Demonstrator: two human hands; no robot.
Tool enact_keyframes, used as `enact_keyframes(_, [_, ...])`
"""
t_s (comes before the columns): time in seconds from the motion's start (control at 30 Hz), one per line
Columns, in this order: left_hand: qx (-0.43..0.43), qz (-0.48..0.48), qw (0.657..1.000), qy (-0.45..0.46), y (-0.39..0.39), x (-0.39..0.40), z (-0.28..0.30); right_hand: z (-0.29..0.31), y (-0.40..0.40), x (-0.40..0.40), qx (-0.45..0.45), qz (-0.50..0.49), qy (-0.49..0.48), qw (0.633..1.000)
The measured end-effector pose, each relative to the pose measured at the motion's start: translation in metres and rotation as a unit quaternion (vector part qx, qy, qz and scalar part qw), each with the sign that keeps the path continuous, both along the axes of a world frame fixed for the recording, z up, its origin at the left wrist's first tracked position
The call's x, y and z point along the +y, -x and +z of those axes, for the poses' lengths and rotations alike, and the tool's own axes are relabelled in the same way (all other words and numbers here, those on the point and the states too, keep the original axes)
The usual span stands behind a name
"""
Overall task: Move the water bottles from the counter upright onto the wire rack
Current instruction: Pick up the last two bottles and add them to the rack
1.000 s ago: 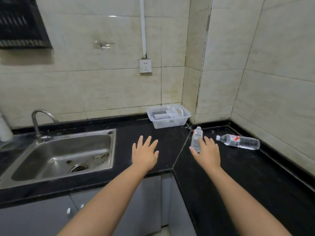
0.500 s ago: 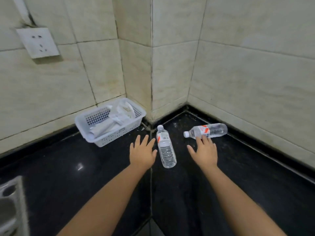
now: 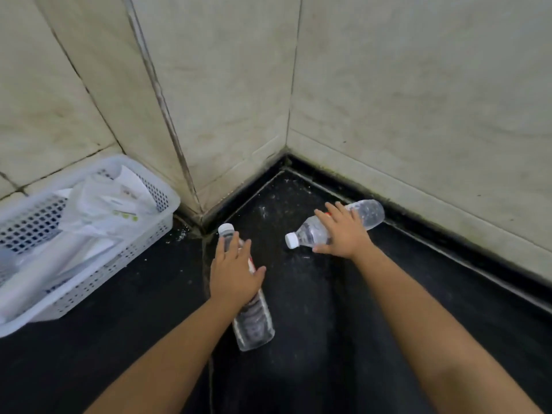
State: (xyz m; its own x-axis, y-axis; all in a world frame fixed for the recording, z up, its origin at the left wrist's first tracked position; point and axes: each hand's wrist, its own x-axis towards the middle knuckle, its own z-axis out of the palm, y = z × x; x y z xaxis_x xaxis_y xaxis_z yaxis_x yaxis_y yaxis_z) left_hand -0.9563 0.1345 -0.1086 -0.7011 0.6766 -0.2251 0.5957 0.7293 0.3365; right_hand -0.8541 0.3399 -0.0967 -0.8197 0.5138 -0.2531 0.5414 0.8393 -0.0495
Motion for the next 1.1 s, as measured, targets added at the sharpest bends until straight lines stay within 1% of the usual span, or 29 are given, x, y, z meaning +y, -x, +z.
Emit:
enact_keyframes(0.13, [-0.014, 0.017, 0.999, -0.045, 0.003, 0.002, -0.007, -0.002, 0.016, 0.014, -0.046, 0.05, -0.036, 0.997])
enact_keyframes(0.23, [-0.04, -0.016, 0.997, -0.063, 0.007, -0.006, -0.006, 0.001, 0.019, 0.007, -0.069, 0.071, -0.07, 0.993])
enact_keyframes(0.3, [-0.048, -0.092, 0.993, -0.05, 0.009, -0.015, -0.002, 0.004, 0.013, -0.005, -0.073, 0.048, -0.074, 0.993])
enact_keyframes(0.37, [-0.082, -0.144, 0.985, -0.035, 0.005, -0.026, 0.002, 0.007, 0.0, -0.025, -0.081, 0.012, -0.065, 0.995])
enact_keyframes(0.43, [-0.131, -0.147, 0.98, -0.02, -0.01, -0.042, 0.007, 0.008, -0.021, -0.051, -0.088, -0.025, -0.037, 0.995])
enact_keyframes(0.5, [-0.152, -0.119, 0.981, -0.004, -0.03, -0.061, 0.01, 0.008, -0.049, -0.083, -0.088, -0.054, -0.017, 0.995])
enact_keyframes(0.63, [-0.114, -0.083, 0.989, 0.048, -0.074, -0.099, 0.011, 0.005, -0.113, -0.157, -0.051, -0.097, 0.005, 0.994])
enact_keyframes(0.73, [-0.079, -0.074, 0.992, 0.059, -0.103, -0.124, 0.011, 0.003, -0.151, -0.213, -0.014, -0.117, 0.01, 0.993])
enact_keyframes(0.8, [-0.063, -0.088, 0.993, 0.056, -0.118, -0.137, 0.011, 0.002, -0.17, -0.244, 0.0, -0.115, 0.011, 0.993])
enact_keyframes(0.87, [-0.041, -0.121, 0.99, 0.058, -0.133, -0.148, 0.012, 0.002, -0.188, -0.265, 0.006, -0.137, 0.015, 0.99])
enact_keyframes(0.97, [-0.019, -0.168, 0.985, 0.028, -0.162, -0.157, 0.018, 0.007, -0.22, -0.285, 0.025, -0.201, 0.026, 0.979])
enact_keyframes(1.1, [0.017, -0.24, 0.969, -0.059, -0.213, -0.142, 0.047, 0.033, -0.273, -0.295, 0.102, -0.285, 0.015, 0.953])
